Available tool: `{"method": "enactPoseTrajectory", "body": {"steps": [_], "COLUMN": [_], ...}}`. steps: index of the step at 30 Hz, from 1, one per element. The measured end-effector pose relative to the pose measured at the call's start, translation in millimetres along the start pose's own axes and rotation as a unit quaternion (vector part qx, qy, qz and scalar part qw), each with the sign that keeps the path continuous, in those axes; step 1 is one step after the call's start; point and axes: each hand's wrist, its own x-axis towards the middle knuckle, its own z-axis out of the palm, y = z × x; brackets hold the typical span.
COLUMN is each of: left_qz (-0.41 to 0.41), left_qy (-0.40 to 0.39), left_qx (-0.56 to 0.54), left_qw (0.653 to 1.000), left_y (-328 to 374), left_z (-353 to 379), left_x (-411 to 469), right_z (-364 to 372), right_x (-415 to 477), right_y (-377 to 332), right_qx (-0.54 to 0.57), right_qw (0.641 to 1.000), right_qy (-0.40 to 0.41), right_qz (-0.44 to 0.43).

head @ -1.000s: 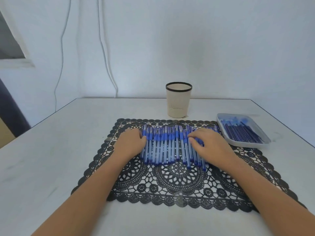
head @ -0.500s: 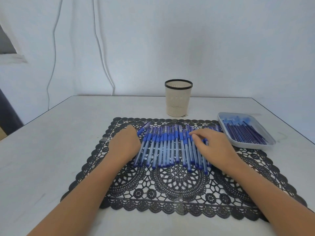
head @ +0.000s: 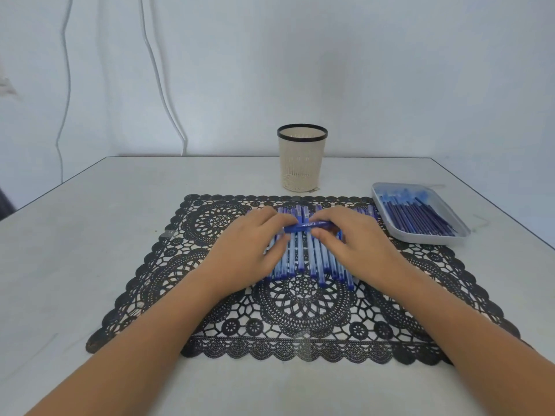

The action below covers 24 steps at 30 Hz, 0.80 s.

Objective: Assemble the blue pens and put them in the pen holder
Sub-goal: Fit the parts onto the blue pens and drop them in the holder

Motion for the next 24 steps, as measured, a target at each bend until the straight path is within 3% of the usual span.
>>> {"method": "enactPoseTrajectory", "body": {"steps": [18,24], "left_qz": [-0.053,-0.120], "left_qy": [-0.015,0.009], "left_qx": [-0.089,-0.064], "left_qw": [0.995,0.991], "left_y": [4.8,-5.0], "left_z": [-4.1,-11.5], "left_x": [5.0,1.5], "right_z": [-3.9,-18.9], "right_x": [0.6,3.3], "right_y": [4.7,11.9], "right_qx": [0.058,0.075], "right_qw": [0.995,0.997], "right_qy": [-0.046,0.010], "right_qz": [-0.060,-0.017]}}
